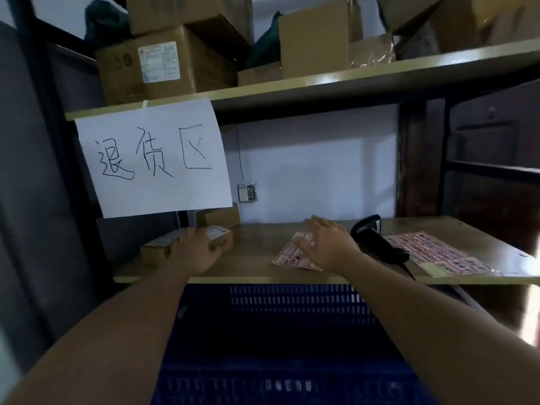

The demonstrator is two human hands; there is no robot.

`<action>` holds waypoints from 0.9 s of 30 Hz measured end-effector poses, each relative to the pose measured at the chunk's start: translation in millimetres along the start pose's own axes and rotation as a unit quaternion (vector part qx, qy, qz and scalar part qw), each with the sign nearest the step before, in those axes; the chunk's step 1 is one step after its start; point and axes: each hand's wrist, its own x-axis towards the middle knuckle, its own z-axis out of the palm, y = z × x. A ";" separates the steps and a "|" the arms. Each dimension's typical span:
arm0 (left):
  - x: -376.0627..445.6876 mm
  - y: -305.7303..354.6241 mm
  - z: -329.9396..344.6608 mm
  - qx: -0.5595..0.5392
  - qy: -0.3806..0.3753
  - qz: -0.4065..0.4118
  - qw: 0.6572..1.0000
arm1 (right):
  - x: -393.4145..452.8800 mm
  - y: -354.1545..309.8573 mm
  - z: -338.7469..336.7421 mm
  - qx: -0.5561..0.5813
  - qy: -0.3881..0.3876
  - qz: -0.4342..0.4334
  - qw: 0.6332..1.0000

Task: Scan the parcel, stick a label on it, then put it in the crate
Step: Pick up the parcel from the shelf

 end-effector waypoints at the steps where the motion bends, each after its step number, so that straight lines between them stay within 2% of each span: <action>1: 1.8 -6.5 1.3 0.008 -0.005 -0.010 1.000 | -0.4 2.2 0.2 0.000 0.002 0.007 1.000; 6: 12.6 -20.1 5.4 0.069 -0.079 -0.032 0.994 | 11.6 -0.2 4.6 0.005 -0.011 0.040 0.999; 11: 31.5 -28.0 -4.2 0.003 -0.123 -0.009 0.992 | 21.8 -27.3 19.9 0.008 -0.026 0.045 0.999; 19: 65.6 -27.4 -11.3 -0.011 -0.179 -0.021 0.984 | 36.6 -55.1 42.2 0.004 -0.028 0.067 0.997; 21: 66.4 -26.0 -11.8 -0.032 -0.191 -0.003 0.981 | 36.6 -60.7 52.6 0.011 -0.037 0.072 0.997; 24: 59.2 -22.9 -14.0 -0.043 -0.168 0.039 0.984 | 35.7 -68.8 61.8 0.021 -0.038 0.066 0.997; 27: 56.8 -30.1 -5.0 -0.006 -0.060 0.089 0.994 | 37.9 -75.0 61.6 0.028 -0.032 0.049 0.998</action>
